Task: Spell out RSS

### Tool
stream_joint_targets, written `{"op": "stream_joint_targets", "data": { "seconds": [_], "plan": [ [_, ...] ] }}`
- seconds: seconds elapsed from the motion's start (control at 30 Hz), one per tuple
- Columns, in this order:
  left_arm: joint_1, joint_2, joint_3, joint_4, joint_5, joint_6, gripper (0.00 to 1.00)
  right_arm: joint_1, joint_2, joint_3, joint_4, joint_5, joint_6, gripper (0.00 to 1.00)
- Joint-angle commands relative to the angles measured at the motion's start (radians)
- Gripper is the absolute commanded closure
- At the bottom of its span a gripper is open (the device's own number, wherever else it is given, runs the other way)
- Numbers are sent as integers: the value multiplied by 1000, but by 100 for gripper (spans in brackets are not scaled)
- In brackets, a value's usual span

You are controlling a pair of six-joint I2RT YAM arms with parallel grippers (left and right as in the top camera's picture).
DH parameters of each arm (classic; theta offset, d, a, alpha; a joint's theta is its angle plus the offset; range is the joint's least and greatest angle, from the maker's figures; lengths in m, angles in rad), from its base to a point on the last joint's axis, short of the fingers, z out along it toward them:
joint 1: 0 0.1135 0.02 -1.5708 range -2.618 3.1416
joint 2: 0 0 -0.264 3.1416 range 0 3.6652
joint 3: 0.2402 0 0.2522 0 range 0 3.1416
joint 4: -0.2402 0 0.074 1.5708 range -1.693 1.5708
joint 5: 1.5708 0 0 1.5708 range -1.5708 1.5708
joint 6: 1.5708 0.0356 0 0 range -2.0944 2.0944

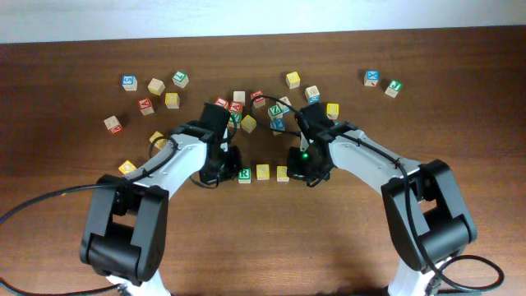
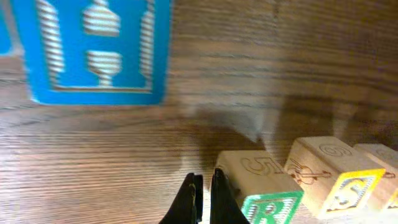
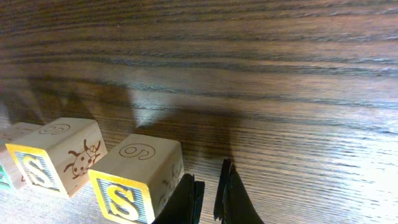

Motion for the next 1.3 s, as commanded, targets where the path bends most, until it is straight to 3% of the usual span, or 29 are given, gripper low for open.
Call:
{"op": "stream_joint_targets", "data": {
  "seconds": [0.0, 0.8, 0.97, 1.07, 1.27],
  "plan": [
    [-11, 9, -7, 17, 14, -13, 100, 24, 25, -1, 21, -8, 16, 96],
    [-11, 8, -5, 23, 66, -16, 100, 60, 25, -1, 82, 21, 12, 96],
    [11, -61, 24, -108, -92, -15, 100, 60, 26, -1, 60, 39, 13, 96],
    [-18, -85, 15, -198, -2, -15, 100, 60, 26, -1, 53, 43, 13, 96],
    [-101, -82, -19, -121, 3, -96, 100, 60, 26, -1, 40, 43, 13, 95]
  ]
}}
